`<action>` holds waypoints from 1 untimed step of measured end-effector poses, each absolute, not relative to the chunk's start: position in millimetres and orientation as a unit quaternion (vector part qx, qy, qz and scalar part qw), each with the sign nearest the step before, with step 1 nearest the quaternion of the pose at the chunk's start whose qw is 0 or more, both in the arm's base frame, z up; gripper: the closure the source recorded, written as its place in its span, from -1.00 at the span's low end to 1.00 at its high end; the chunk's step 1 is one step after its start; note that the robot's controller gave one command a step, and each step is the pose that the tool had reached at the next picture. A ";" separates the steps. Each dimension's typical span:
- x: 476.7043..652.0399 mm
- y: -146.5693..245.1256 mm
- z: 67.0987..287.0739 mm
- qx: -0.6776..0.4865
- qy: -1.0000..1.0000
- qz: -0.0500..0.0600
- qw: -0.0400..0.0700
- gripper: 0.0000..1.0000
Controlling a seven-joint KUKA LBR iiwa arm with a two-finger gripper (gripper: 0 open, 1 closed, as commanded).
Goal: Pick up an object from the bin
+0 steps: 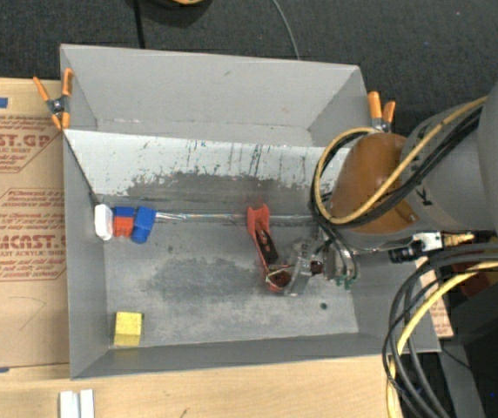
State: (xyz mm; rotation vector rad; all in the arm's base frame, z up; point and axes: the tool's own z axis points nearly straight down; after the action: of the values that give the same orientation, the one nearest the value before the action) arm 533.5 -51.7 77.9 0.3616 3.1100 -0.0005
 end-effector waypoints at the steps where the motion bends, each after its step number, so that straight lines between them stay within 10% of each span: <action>1: 532.1 -51.0 93.6 0.116 0.993 0.000 0.003 1.00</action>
Offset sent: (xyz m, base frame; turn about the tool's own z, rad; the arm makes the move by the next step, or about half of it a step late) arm 0.0000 0.0000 0.0990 0.0000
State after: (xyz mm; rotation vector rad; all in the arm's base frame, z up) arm 532.1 -51.0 93.6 0.3623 3.1148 0.0013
